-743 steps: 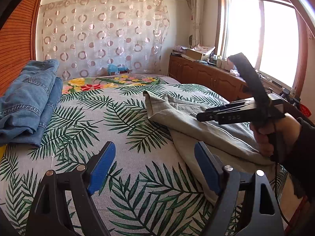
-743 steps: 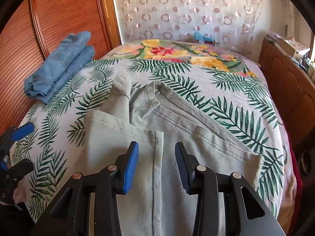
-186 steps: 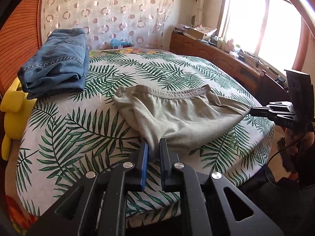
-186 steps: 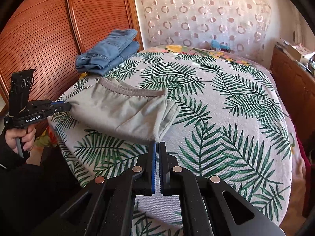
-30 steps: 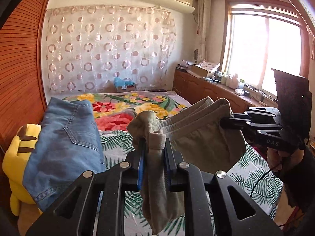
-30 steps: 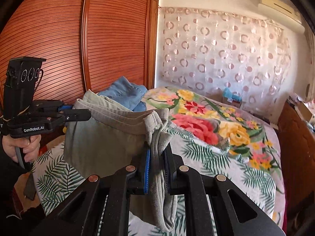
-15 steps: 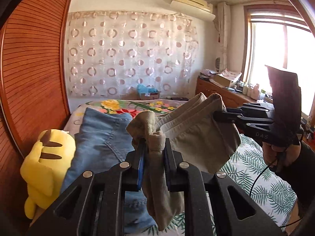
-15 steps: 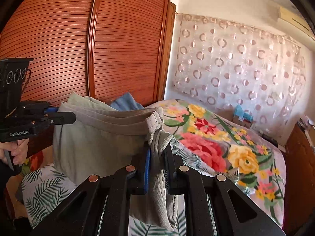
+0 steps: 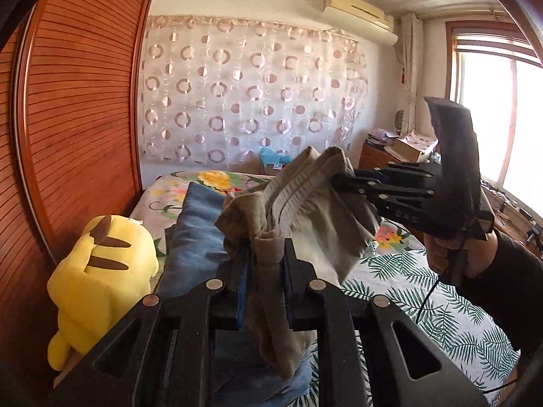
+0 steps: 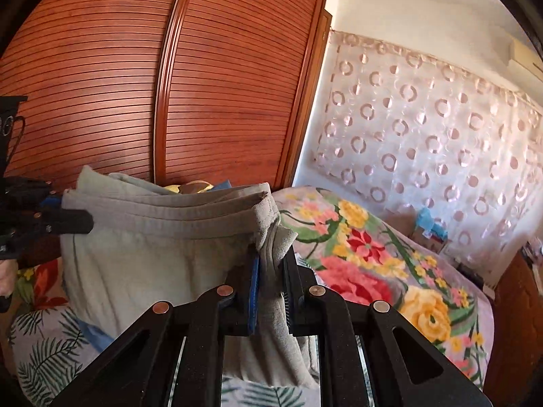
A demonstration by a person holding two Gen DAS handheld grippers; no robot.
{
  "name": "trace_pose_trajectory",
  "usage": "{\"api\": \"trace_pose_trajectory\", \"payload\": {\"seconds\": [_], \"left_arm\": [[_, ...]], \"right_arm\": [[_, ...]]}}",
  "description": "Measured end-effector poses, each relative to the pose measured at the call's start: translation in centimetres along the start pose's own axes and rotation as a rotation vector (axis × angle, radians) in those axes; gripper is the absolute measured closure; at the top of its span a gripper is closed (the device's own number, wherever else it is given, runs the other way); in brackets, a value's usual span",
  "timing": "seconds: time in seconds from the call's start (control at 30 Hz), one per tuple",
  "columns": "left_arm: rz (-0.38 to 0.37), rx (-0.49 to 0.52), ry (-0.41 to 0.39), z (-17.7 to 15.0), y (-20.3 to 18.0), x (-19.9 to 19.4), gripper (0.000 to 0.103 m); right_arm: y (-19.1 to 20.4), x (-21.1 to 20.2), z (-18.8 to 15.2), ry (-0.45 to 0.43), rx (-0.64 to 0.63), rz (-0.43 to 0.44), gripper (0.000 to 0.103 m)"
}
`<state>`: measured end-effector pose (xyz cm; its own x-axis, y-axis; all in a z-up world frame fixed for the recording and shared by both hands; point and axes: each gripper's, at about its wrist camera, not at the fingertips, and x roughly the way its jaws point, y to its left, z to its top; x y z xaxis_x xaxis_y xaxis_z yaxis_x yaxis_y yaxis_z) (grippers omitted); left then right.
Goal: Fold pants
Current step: 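Carry the trousers with both tools and lower them onto the folded jeans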
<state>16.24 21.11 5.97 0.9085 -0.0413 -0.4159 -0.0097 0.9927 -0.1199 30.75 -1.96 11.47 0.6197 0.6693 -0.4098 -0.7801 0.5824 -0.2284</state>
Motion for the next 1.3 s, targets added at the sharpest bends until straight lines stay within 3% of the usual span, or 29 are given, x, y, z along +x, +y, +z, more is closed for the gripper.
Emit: {"api": "trace_pose_trajectory", "payload": {"seconds": [0.17,0.5,0.8,1.0,1.3], "left_arm": [[0.052,-0.059,0.004,-1.0,0.9,0.3,0.085],[0.087,-0.133,0.011,-3.3,1.7,-0.6,0.085],[0.118,-0.182,0.060,-5.1,2.8,0.3,0.085],[0.125,-0.199,0.084,-5.5,3.1,0.9,0.085],[0.140,-0.207,0.104,-6.2,3.4,1.3,0.083]], "right_arm": [[0.3,3.1,0.9,0.000,-0.033,0.021,0.091],[1.1,7.6,1.9,0.018,-0.054,0.099,0.091],[1.0,8.6,1.6,0.058,-0.045,0.145,0.091],[-0.9,7.9,1.4,0.077,-0.008,0.158,0.061],[-4.4,6.8,-0.7,0.111,0.058,0.148,0.059]]}}
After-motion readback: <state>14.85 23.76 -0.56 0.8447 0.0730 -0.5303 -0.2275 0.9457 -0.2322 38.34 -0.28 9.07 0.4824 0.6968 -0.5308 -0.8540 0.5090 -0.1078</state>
